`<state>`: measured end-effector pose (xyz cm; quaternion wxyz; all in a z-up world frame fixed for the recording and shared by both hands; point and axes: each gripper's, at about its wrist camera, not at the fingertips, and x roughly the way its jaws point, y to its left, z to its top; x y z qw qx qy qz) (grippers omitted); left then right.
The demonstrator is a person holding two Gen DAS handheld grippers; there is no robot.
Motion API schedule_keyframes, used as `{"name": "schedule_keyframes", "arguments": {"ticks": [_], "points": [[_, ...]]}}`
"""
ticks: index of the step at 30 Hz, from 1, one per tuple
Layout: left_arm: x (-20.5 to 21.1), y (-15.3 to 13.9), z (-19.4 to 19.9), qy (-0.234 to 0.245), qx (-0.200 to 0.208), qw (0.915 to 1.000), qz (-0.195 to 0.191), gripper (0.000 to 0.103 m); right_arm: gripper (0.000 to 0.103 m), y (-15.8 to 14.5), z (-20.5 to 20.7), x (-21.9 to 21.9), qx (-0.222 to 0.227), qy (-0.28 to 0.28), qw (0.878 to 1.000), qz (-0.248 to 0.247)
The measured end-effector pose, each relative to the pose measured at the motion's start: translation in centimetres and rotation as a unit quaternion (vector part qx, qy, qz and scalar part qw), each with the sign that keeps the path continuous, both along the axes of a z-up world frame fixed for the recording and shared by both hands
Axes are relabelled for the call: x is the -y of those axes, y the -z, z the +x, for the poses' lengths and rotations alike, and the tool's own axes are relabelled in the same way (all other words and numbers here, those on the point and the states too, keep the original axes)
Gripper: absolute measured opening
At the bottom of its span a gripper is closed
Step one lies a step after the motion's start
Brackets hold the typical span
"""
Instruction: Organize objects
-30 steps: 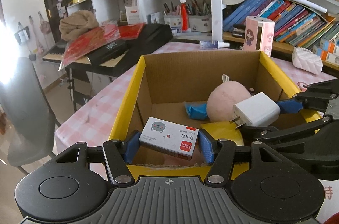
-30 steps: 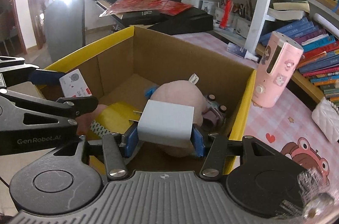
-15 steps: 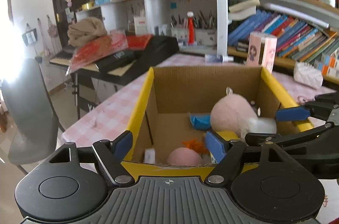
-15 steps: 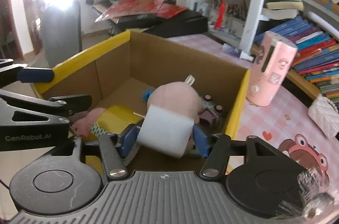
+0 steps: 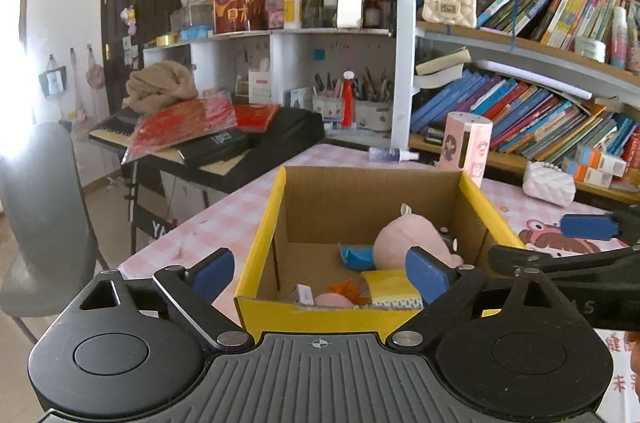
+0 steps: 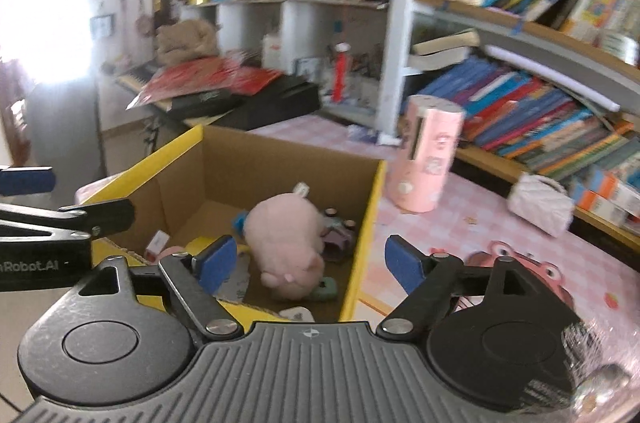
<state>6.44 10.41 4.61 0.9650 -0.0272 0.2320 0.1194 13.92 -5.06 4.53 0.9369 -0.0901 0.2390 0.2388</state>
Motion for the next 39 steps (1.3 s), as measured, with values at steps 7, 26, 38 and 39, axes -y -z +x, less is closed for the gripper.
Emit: {"name": "schedule_keyframes", "arguments": {"ticks": [7, 26, 38, 39], "points": [[0.3, 0.2, -2.8, 0.015, -0.001, 0.9999, -0.001, 0.097, 0.087, 0.1, -3.7, 1.7, 0.003, 0.078, 0.997, 0.013], [2.5, 2.7, -9.5, 0.082, -0.052, 0.9952, 0.007, 0.100, 0.101, 3.4, -15.7, 5.9, -0.040, 0.244, 0.969, -0.011], [6.1, 3.4, -10.5, 0.153, -0.065, 0.9857, 0.029, 0.101, 0.103, 4.5, -20.1, 9.9, -0.068, 0.360, 0.930, -0.012], [6.4, 3.4, -10.5, 0.155, -0.066, 0.9852, 0.030, 0.101, 0.103, 4.5, -20.2, 10.1, -0.069, 0.365, 0.928, -0.012]]}}
